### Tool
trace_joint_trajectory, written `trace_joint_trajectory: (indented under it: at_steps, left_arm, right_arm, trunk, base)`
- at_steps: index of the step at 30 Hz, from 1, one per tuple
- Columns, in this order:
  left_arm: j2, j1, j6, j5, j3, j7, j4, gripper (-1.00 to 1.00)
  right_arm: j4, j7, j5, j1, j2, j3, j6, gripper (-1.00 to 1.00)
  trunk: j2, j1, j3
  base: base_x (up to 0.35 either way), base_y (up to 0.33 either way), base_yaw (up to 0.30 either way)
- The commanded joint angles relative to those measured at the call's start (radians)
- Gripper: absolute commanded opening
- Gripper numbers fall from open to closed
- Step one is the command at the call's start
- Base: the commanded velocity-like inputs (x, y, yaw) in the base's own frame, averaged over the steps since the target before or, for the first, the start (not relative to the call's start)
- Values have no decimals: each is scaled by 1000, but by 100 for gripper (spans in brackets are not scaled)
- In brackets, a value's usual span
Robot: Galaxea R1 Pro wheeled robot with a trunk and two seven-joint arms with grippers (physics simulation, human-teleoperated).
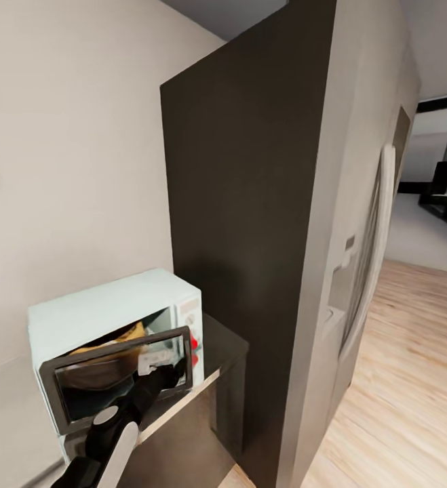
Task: In the kitchen, take the popcorn bag from the countertop, put it into the microwave, and heat it until the popcorn is cooked so the cooked popcorn ends up inside the bag.
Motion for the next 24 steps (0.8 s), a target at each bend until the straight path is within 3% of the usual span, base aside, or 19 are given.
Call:
trace_joint_trajectory:
  at_steps: [1,9,12,15,20,24]
  left_arm:
    - [0,-1,4,8,-1,10,-1,100]
    - [0,-1,3,7,0,15,0,100]
    - [0,-1,3,9,-1,78,0,100]
    - [0,-1,2,11,-3,100,0,100]
    - [-1,-1,1,11,-6,104,0,100]
    - [-1,-1,1,11,-7,103,-1,100]
  right_arm:
    - [1,4,-6,-1,-1,4,1,100]
    - [1,4,-7,-1,-1,4,1,100]
    - [1,4,-6,-1,-1,4,0,100]
    - [1,4,-6,-1,-1,4,0,100]
    - [1,4,-6,-1,-1,4,0,100]
    - [1,4,-6,-1,-1,4,1,100]
  trunk:
    - [-1,1,0]
    - [-1,1,0]
    - [-1,1,0]
    - [-1,1,0]
    - [-1,1,0]
    - [-1,1,0]
  base:
    - [138,0,226]
    - [31,0,263]
    - [147,0,269]
    - [179,0,269]
    - [168,0,234]
    - [98,0,36]
